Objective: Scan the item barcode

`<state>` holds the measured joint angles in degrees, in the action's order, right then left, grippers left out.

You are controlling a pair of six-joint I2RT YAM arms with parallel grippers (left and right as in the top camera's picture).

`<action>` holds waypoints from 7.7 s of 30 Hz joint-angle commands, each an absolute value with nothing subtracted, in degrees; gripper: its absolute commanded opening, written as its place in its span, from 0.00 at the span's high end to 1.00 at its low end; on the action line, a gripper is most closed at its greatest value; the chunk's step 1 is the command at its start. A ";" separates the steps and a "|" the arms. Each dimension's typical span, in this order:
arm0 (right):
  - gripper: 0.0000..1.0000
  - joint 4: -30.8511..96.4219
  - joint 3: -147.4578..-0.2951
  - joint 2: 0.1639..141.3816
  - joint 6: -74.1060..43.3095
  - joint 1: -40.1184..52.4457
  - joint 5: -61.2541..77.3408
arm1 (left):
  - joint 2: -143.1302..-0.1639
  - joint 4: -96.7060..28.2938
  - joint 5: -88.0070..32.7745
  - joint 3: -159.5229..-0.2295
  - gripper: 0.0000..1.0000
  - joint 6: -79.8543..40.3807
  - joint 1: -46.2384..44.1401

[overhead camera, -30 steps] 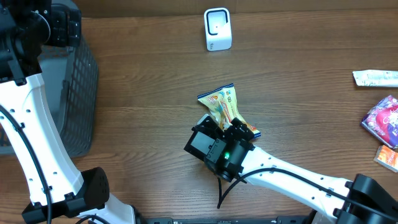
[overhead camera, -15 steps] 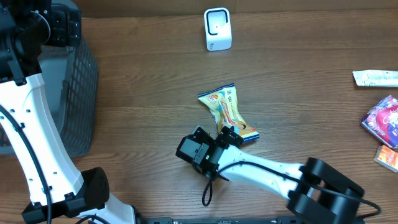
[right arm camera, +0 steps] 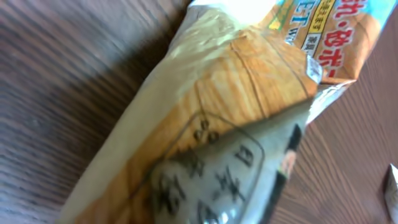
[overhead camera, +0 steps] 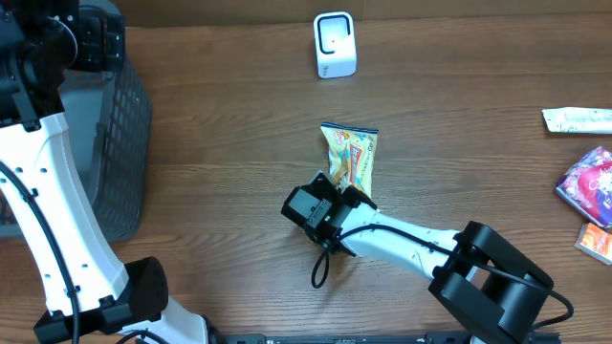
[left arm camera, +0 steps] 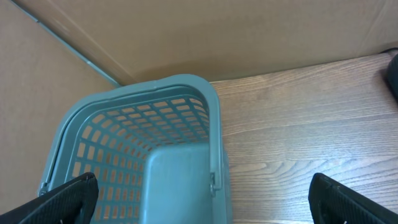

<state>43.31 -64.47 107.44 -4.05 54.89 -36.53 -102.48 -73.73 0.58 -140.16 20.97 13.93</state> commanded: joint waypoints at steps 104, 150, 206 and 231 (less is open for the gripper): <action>0.96 44.12 -93.71 125.10 -12.75 32.23 82.83 | -103.50 -73.52 -0.03 -139.96 0.00 20.14 14.22; 0.96 53.58 -102.10 122.23 -9.93 16.40 32.21 | -103.50 -73.52 -0.03 -139.96 0.00 20.14 14.24; 0.96 42.96 -101.95 131.52 -5.91 34.50 43.77 | -103.50 -73.52 -0.03 -139.96 0.00 20.14 14.22; 0.08 52.77 -101.51 117.32 -5.52 30.37 37.67 | -103.50 -73.52 -0.03 -139.96 0.00 20.12 14.24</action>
<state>51.29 -99.37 127.55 -6.00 32.21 39.75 -102.96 -73.73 0.58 -140.16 20.97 13.91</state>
